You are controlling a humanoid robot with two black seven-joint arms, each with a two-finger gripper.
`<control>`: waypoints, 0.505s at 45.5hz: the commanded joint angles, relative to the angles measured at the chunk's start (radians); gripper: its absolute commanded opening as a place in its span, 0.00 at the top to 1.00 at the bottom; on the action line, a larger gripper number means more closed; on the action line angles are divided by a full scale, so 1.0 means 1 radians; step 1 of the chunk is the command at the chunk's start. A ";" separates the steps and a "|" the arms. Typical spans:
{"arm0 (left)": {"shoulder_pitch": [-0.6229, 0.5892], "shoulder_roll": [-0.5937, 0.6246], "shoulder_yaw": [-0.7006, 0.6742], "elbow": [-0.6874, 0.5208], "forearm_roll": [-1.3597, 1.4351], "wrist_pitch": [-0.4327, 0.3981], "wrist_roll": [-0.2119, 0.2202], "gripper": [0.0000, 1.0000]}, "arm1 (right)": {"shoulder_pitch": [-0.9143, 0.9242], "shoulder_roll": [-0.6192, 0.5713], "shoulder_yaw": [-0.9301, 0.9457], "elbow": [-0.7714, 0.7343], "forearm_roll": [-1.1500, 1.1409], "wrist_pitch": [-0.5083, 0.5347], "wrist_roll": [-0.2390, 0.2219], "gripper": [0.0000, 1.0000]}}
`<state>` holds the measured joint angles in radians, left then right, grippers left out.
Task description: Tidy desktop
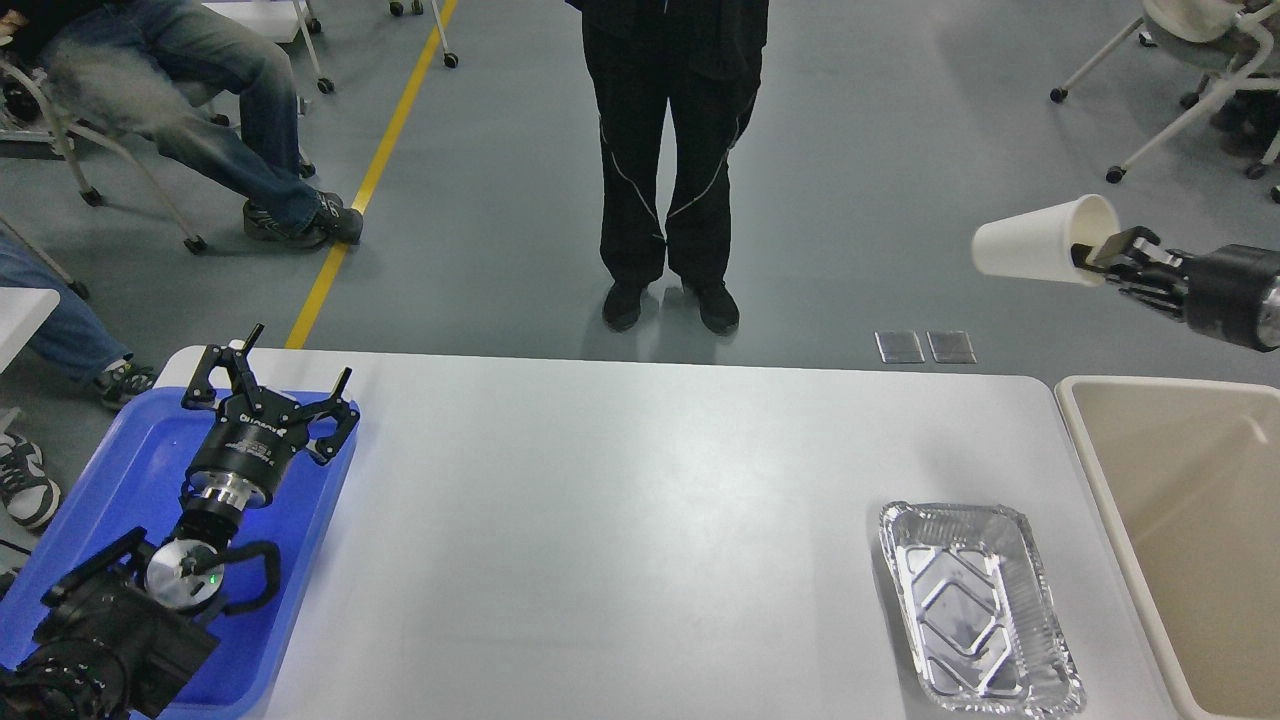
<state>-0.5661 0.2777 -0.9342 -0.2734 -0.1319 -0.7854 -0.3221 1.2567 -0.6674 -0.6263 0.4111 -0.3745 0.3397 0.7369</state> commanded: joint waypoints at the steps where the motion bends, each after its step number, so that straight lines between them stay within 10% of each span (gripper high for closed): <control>1: 0.000 0.000 0.000 -0.001 0.000 0.000 0.000 0.00 | -0.158 -0.005 0.002 -0.281 0.178 0.041 -0.114 1.00; 23: 0.000 0.000 0.000 0.000 0.000 0.000 0.000 0.00 | -0.269 -0.001 0.192 -0.411 0.224 -0.019 -0.551 1.00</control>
<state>-0.5660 0.2777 -0.9342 -0.2732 -0.1319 -0.7854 -0.3221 1.0499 -0.6762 -0.5296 0.0827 -0.1729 0.3633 0.4058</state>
